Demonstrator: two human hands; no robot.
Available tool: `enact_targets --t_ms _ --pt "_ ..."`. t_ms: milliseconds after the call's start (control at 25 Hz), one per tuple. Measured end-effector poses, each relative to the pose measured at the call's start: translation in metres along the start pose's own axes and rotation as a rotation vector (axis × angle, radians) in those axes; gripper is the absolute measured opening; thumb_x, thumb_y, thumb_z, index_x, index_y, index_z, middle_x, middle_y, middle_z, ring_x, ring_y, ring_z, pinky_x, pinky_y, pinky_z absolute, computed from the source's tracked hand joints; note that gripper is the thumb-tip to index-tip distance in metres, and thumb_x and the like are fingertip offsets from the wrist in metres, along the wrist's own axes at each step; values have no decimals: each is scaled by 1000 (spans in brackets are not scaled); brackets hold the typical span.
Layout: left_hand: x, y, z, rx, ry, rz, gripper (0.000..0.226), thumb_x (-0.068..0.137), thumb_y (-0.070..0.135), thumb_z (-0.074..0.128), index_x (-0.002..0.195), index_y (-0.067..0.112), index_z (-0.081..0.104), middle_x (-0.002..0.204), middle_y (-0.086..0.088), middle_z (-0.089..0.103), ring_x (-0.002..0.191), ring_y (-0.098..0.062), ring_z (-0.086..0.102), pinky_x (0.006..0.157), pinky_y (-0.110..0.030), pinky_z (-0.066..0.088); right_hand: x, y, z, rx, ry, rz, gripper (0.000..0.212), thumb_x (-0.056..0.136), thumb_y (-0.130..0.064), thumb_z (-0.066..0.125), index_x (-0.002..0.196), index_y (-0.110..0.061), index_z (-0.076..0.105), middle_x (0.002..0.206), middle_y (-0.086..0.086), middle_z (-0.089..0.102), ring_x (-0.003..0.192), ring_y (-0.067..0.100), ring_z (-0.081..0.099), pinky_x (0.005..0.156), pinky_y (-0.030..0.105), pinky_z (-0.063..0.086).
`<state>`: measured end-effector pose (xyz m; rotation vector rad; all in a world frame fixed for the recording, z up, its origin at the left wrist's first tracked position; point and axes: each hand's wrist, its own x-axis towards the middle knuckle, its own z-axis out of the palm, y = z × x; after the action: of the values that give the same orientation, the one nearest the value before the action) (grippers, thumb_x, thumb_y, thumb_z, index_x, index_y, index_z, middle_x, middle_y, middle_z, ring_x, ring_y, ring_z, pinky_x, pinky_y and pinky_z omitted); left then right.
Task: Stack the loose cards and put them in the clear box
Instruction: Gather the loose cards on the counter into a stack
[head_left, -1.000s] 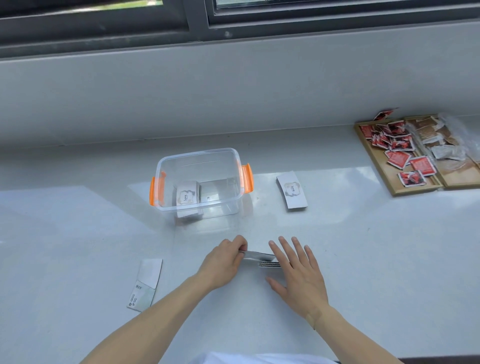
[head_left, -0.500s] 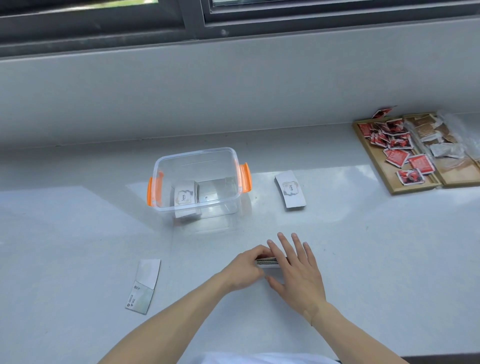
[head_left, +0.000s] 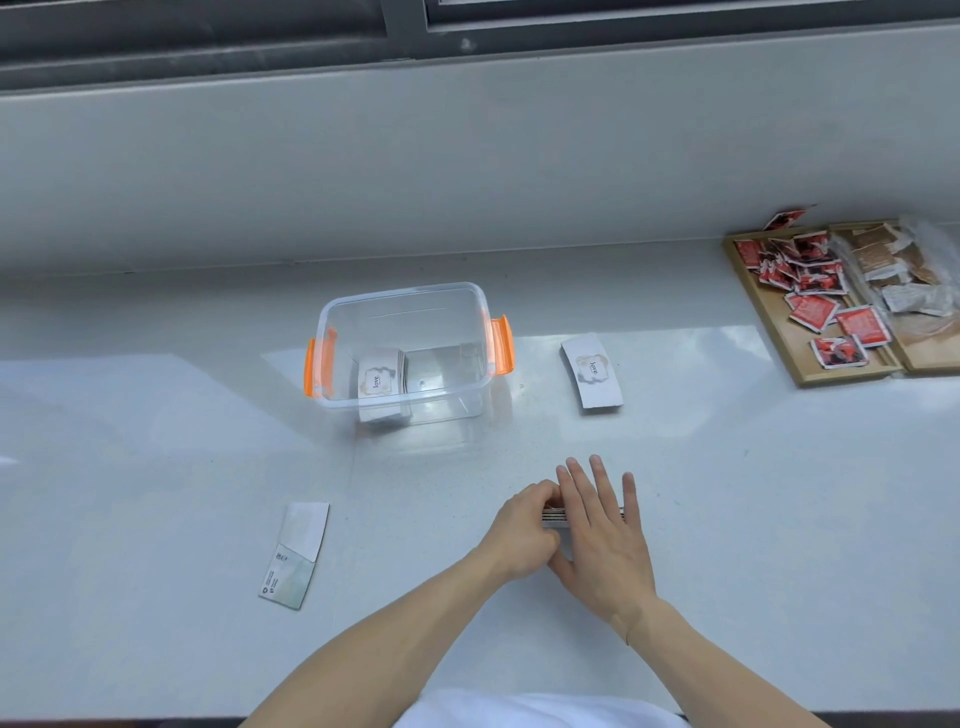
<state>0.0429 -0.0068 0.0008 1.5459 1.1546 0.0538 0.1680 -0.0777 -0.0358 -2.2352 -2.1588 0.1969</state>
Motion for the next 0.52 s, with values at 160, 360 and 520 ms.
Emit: enact_targets --t_ms 160,360,520 --pt "-1 -4 -5 56 -56 26 54 73 -2 54 122 19 58 121 -2 59 115 -14 55 97 -24 44 0 1 -2 33 -1 -3 75 80 -48 57 144 -14 38 153 4 39 147 30 18 116 53 14" --pt "-11 -22 -38 229 -29 69 54 78 8 58 130 23 53 128 0 55 121 -16 49 105 -33 41 -3 -1 -4 91 44 -17 76 73 -30 70 143 -25 41 150 5 43 145 33 24 115 53 15" --pt "-29 -58 -85 497 82 96 54 79 17 60 131 29 51 133 3 50 127 -18 44 105 -38 40 -7 -3 -4 93 57 -17 74 72 -27 70 141 -29 43 148 6 45 143 35 27 115 54 17"
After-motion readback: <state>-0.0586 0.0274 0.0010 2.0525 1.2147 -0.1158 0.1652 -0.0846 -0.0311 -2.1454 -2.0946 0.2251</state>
